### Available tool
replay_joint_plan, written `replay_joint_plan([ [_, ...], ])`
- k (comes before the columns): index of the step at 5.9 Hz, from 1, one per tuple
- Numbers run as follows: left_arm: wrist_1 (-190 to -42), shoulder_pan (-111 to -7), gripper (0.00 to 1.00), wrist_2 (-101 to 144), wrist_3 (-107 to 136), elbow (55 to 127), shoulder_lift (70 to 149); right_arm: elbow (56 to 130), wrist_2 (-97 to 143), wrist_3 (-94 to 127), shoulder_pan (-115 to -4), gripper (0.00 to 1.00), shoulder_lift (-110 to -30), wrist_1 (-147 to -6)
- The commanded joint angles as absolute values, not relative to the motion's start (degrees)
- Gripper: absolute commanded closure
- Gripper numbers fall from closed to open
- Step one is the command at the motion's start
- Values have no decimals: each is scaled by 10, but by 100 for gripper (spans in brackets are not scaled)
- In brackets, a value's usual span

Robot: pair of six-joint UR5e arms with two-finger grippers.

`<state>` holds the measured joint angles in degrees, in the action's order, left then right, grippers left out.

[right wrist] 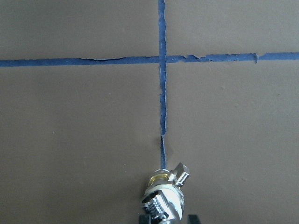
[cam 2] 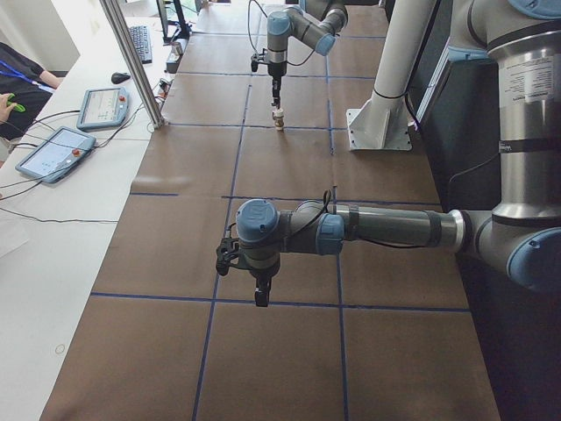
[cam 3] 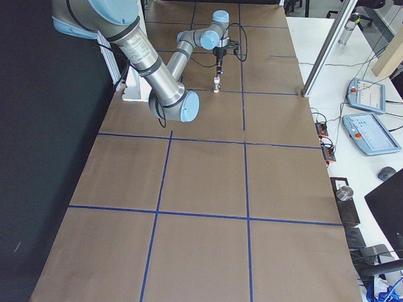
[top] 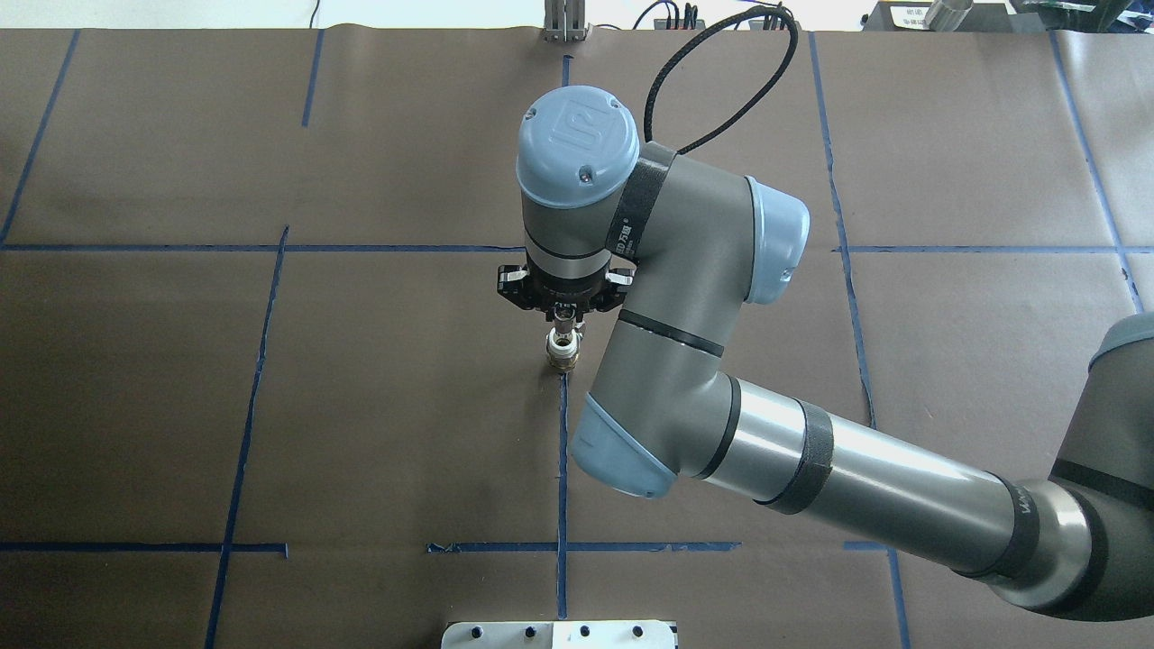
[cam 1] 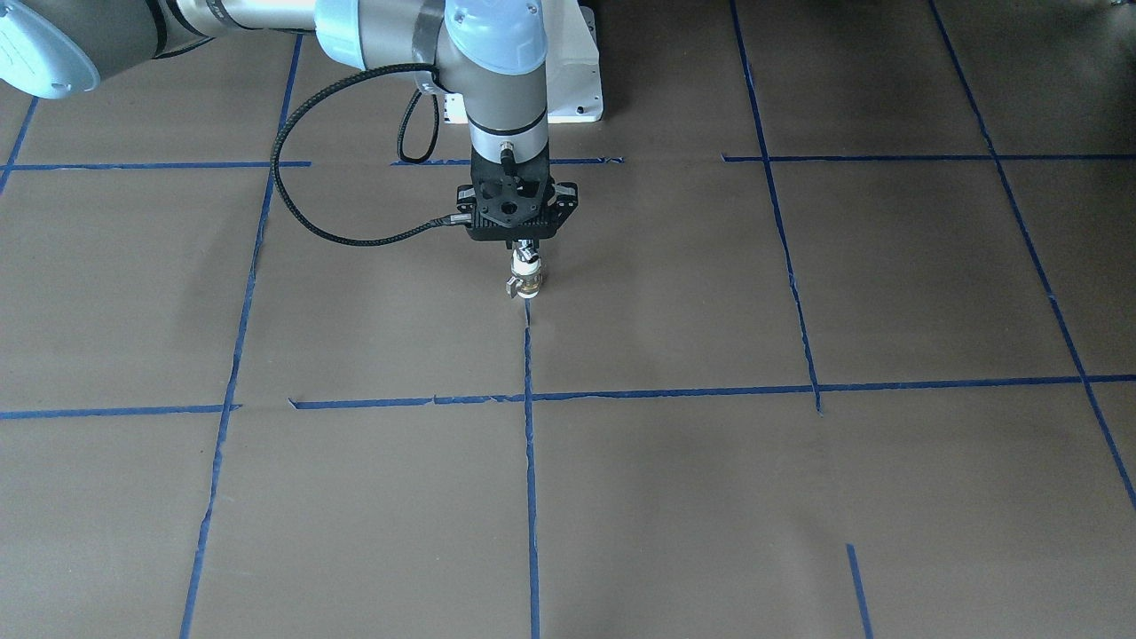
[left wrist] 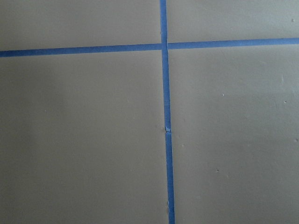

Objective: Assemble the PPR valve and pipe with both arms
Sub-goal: 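Press the chrome valve down onto the pipe top with the right gripper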

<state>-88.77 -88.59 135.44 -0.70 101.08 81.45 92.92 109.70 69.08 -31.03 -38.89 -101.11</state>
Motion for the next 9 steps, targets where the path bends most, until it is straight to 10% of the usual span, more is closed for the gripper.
replay_joint_plan([
  [1, -887, -886, 0, 1354, -6, 1011, 815, 928, 1094, 692, -306, 100, -389, -1011],
  [7, -887, -885, 0, 1354, -6, 1011, 817, 917, 1072, 692, -294, 98, -389, -1010],
  [8, -887, -885, 0, 1354, -6, 1009, 818, 916, 1073, 693, -294, 91, -389, -1007],
  [9, -888, -885, 0, 1354, -6, 1010, 818, 912, 1073, 709, -294, 47, -389, -1006],
])
